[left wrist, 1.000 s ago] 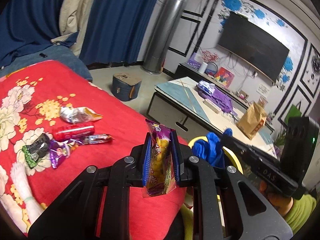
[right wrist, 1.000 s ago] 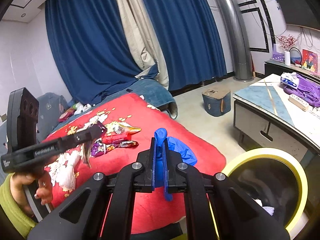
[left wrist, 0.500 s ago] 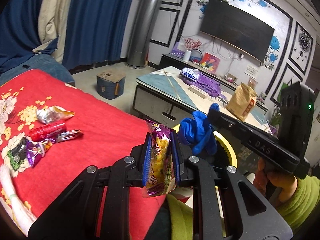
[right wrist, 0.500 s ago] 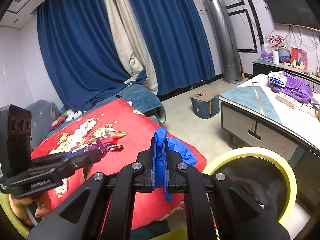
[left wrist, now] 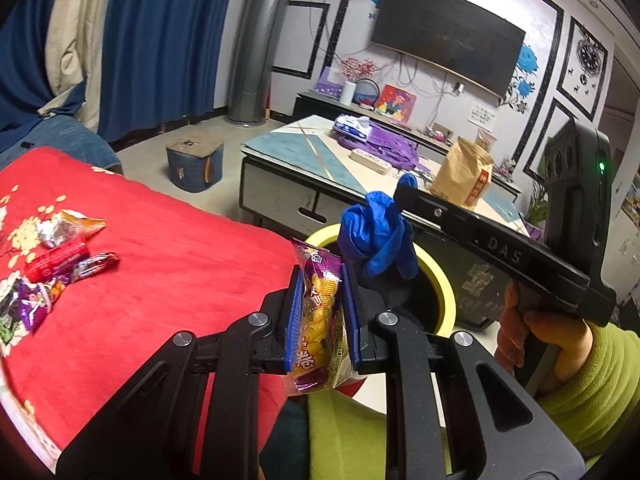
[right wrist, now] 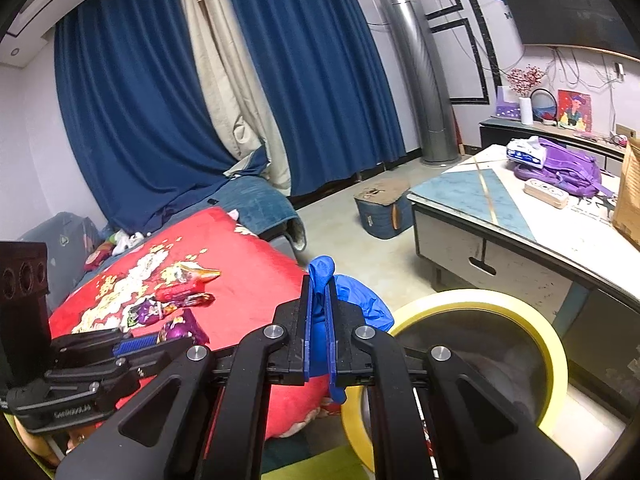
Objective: Collect trash
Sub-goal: 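Carry the blue glove and purple wrapper over the yellow-rimmed bin, then open both grippers to drop the glove and wrapper into the bin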
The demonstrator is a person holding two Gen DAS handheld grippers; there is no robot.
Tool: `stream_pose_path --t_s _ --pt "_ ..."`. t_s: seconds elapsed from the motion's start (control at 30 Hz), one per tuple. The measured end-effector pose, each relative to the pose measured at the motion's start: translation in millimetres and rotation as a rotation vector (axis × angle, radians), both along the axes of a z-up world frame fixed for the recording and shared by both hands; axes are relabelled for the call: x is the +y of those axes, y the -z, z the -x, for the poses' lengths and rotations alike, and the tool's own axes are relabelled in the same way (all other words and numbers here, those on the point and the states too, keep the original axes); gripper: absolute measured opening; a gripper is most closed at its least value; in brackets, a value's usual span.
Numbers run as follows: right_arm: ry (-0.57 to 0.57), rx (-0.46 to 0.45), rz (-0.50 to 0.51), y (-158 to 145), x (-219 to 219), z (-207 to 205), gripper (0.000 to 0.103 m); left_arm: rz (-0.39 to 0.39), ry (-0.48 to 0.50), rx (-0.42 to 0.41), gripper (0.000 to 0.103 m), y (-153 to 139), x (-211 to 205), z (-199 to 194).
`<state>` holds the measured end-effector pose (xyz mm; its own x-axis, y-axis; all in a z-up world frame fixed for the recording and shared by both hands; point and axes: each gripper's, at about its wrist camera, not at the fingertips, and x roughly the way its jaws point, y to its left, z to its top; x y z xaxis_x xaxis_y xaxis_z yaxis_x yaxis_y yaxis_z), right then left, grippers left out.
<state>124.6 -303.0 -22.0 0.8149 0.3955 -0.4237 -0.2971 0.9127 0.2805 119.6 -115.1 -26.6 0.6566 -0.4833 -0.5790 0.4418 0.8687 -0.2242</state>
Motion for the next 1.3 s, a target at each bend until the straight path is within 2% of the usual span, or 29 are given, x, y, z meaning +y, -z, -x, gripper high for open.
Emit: stream_pose_path --t_s 0.4,0.63,0.83,1.3 --pt "0.106 0.035 -0.004 14.9 -40.8 -1.9 0.006 -0.059 0.105 0.011 0.013 13.1 -44.9 -0.4" --pt "0.176 0.082 -0.025 28.9 -67.3 -6.8 0.006 -0.093 0.165 0.05 0.013 29.7 -72.1 -10.5" --pt "0.224 0.125 -0.051 41.3 -89.1 -11.3 0.006 -0.114 0.186 0.095 0.013 44.7 -87.1 -21.2" --pt "0.267 0.199 -0.096 68.8 -117.5 -22.0 0.006 -0.166 0.24 0.126 0.013 67.0 -120.2 -36.2"
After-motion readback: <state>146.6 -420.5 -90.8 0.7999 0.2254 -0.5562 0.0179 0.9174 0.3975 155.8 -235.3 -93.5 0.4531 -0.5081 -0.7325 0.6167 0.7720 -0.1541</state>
